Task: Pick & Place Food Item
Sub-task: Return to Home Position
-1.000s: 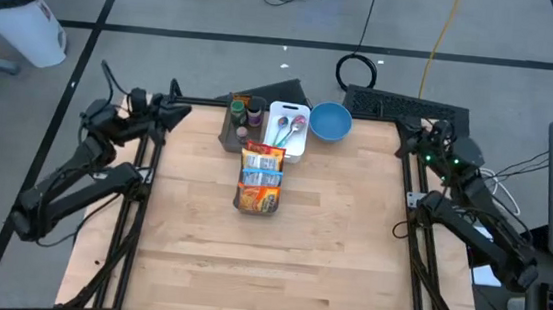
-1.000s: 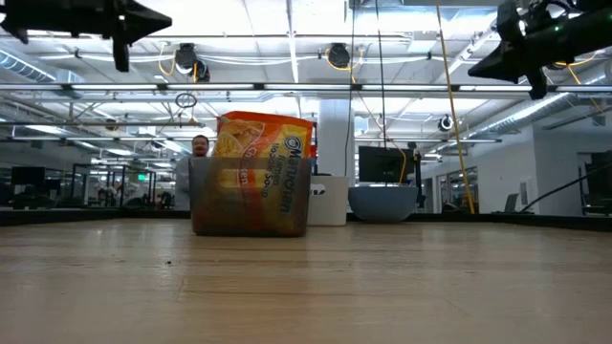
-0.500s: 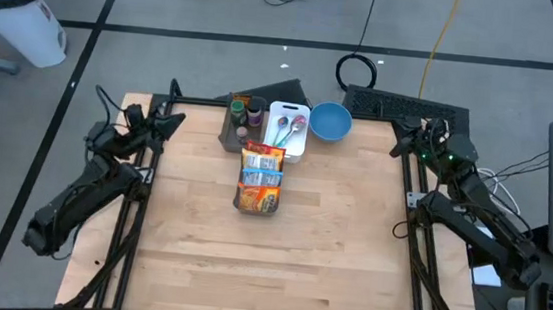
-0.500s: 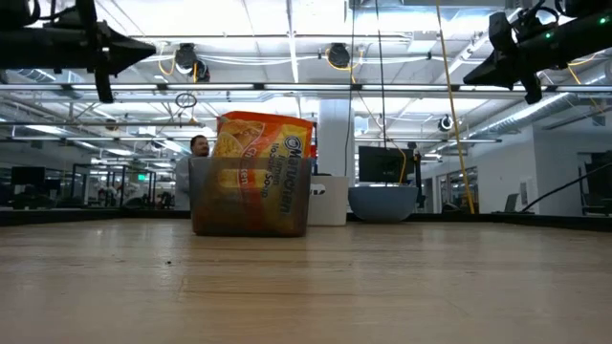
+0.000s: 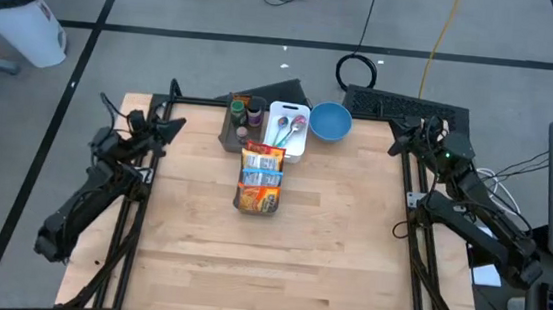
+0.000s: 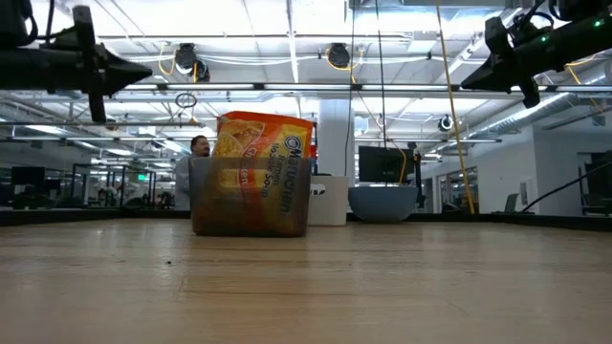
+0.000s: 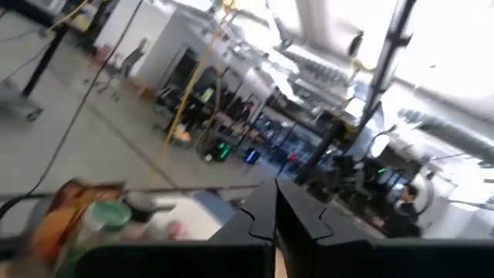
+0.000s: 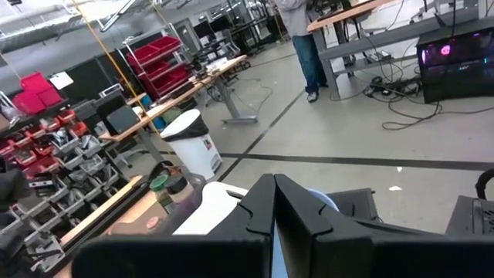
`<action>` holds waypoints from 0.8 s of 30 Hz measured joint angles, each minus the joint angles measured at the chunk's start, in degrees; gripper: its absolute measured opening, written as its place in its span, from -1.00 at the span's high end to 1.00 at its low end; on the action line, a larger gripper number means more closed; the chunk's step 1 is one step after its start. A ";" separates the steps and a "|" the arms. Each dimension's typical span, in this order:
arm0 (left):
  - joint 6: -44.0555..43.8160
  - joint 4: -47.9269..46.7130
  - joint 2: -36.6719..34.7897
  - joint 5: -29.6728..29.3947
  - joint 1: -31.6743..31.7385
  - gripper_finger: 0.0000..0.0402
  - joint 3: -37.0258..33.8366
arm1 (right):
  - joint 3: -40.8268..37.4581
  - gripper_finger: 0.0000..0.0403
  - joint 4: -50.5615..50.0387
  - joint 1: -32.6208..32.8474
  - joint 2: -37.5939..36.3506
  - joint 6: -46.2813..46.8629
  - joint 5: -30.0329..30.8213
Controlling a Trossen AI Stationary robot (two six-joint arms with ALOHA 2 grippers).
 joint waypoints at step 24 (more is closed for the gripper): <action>23.49 -27.89 0.03 -22.62 1.76 0.98 5.13 | 0.00 1.00 -3.01 -0.02 2.13 2.82 -0.20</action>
